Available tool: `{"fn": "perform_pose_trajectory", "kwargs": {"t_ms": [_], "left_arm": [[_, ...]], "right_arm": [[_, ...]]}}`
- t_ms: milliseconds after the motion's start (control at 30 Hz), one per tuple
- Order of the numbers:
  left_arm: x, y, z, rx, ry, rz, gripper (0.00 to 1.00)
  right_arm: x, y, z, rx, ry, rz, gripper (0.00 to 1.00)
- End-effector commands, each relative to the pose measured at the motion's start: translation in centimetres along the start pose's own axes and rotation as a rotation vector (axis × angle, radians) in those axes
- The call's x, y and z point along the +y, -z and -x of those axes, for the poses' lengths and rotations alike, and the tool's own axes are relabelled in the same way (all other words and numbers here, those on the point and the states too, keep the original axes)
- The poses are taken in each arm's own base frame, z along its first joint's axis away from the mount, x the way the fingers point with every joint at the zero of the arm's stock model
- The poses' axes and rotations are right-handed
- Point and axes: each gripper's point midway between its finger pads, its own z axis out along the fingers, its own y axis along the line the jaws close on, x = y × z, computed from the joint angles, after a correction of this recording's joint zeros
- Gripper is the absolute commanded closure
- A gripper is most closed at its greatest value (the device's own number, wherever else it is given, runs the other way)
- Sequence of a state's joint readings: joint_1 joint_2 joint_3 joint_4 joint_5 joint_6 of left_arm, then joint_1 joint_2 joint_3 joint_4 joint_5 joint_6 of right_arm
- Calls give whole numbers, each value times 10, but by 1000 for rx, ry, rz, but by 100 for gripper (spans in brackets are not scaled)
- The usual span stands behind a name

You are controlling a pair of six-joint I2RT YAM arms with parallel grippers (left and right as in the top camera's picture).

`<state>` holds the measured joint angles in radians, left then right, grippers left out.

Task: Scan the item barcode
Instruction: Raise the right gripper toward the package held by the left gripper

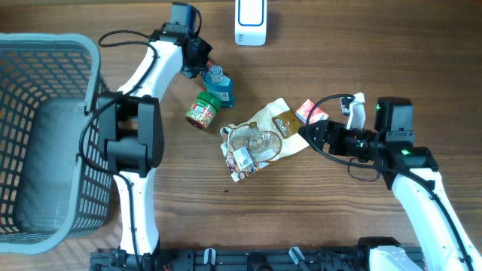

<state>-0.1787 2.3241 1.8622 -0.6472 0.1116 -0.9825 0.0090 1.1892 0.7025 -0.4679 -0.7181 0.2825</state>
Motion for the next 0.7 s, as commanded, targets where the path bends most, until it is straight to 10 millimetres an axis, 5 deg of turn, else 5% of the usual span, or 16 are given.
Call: {"fn": "perform_pose_trajectory", "kwargs": {"t_ms": [0, 167, 300, 467, 667], "left_arm": [[-18, 52, 34, -66, 21, -102, 96], [-41, 132, 66, -178, 10, -227, 96], [-62, 198, 71, -251, -33, -340, 96], [-90, 244, 41, -172, -118, -493, 96], [-121, 257, -12, 9, -217, -637, 96]], "right_arm": [[8, 1, 4, -1, 32, 28, 7], [8, 1, 4, -2, 32, 28, 6], [10, 2, 8, -16, 43, 33, 6], [30, 16, 24, -53, 68, 93, 6], [55, 68, 56, -146, -61, 264, 2]]}}
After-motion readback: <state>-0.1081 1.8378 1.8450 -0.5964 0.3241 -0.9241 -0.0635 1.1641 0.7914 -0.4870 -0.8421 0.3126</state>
